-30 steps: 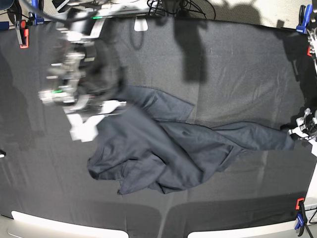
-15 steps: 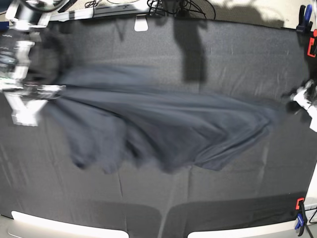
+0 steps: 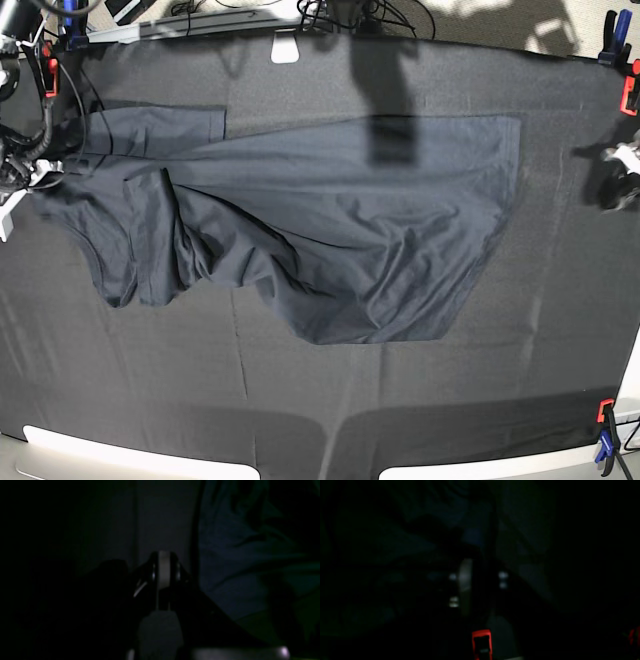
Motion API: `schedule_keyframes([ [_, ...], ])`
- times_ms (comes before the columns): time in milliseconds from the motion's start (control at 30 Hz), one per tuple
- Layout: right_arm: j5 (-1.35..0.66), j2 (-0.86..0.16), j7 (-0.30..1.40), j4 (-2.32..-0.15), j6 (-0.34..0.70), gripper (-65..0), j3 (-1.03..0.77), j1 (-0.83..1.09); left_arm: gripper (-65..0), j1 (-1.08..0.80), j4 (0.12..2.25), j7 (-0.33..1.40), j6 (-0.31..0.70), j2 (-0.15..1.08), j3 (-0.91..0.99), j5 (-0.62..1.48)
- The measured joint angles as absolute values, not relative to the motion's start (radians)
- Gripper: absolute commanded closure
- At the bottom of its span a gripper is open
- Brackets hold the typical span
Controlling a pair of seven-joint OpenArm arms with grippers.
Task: Layout the t-shirt on the table in an organized manner, then fold the t-shirt properly
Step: 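Grasp the shirt with the right gripper and lift, stretching it between grippers, then grasp the shirt hem with the left gripper and pull it outward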
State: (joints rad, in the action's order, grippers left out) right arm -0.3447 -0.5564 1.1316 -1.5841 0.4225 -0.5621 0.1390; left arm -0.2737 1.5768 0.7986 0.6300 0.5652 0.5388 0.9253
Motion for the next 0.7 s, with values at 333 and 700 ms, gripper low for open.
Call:
schedule_keyframes([
  [333,-0.420,-0.636,1.124,-1.584,0.421,-26.9,-0.565,0.093,-21.1,-0.213,1.592,0.759,0.632,0.537,0.506,0.917],
  [700,-0.527,-0.612,1.129,-1.584,0.450,-26.9,-0.559,0.030,-21.1,0.160,1.536,0.680,0.417,0.430,0.101,0.545],
])
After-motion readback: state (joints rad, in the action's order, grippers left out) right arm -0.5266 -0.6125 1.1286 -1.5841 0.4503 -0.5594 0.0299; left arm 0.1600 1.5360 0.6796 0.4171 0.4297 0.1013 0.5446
